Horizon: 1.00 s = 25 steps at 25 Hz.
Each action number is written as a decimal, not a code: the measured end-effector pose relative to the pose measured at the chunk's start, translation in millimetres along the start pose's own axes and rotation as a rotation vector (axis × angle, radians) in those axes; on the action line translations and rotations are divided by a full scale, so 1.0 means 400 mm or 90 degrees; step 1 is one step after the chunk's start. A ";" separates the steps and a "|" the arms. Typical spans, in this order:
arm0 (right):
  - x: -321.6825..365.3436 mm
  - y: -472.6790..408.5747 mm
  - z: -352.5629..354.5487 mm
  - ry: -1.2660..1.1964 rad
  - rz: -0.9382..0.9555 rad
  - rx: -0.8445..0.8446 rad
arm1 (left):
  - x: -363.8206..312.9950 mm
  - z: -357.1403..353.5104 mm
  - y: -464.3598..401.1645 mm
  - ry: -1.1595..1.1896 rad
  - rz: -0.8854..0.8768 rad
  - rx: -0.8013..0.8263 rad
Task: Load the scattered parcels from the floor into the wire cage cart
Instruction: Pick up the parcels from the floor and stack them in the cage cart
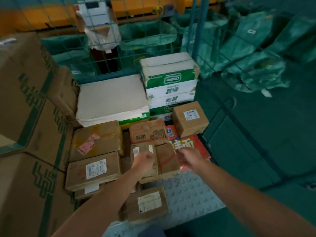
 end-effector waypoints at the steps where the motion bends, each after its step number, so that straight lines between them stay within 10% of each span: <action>1: -0.021 0.030 0.032 -0.022 0.003 -0.014 | 0.000 -0.031 0.015 -0.030 -0.013 0.021; 14: -0.664 0.565 0.272 -0.310 -0.129 -0.476 | 0.099 -0.513 0.346 -0.359 -0.315 0.388; 25: -1.307 1.234 0.333 -0.658 -0.181 -0.768 | 0.451 -0.976 1.058 -0.646 -0.490 0.615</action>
Point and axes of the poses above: each hand's wrist, its own y-axis away from the middle knuckle, its own z-axis out of the back of the hand, x = y × z, the point moved 8 cm from there along -y, towards the middle knuckle, and after that the axes turned 5 degrees about z, right-handed, at the moved point
